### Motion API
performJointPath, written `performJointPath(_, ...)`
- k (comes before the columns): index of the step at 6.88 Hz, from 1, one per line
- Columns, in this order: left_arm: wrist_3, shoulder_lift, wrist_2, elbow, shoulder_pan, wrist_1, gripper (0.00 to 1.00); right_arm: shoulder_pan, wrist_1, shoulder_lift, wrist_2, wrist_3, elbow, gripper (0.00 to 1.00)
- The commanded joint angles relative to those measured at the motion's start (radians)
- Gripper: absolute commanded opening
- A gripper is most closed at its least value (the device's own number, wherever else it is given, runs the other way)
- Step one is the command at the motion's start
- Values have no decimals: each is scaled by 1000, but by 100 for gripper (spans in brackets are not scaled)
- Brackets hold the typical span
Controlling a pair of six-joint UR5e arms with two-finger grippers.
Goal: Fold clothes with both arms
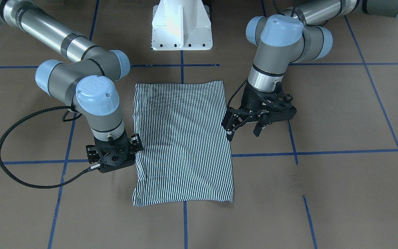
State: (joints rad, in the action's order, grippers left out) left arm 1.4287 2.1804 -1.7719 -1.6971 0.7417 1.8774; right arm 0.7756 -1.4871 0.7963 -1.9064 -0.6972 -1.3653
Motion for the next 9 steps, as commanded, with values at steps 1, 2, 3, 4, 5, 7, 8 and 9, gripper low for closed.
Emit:
performJointPath(1,64,-1,-41,-59,-4,-11,100,-2,5,-40,-34,-34,21,100)
performJointPath(2,64,-2,-41,-71,-4,-11,100,-2,13,-84,-22,-28,96,100)
performJointPath(3,65,-4,-41,-90,-4,-11,100,-9,160,-106,-2,-31,217,100)
performJointPath(4,65,-2,-41,-96,-4,-11,100,-18,224,-115,35,-28,294,100)
performJointPath(5,65,-2,-41,-104,-4,-11,100,-38,226,-115,71,-25,317,100)
performJointPath(7,65,-4,-41,-110,-4,-11,100,-42,226,-111,85,-19,342,100)
performJointPath(8,65,-4,-43,-111,-2,-11,100,-44,225,-111,86,-18,342,100)
performJointPath(9,65,-4,-43,-110,-4,-11,100,-44,225,-111,86,-15,342,100)
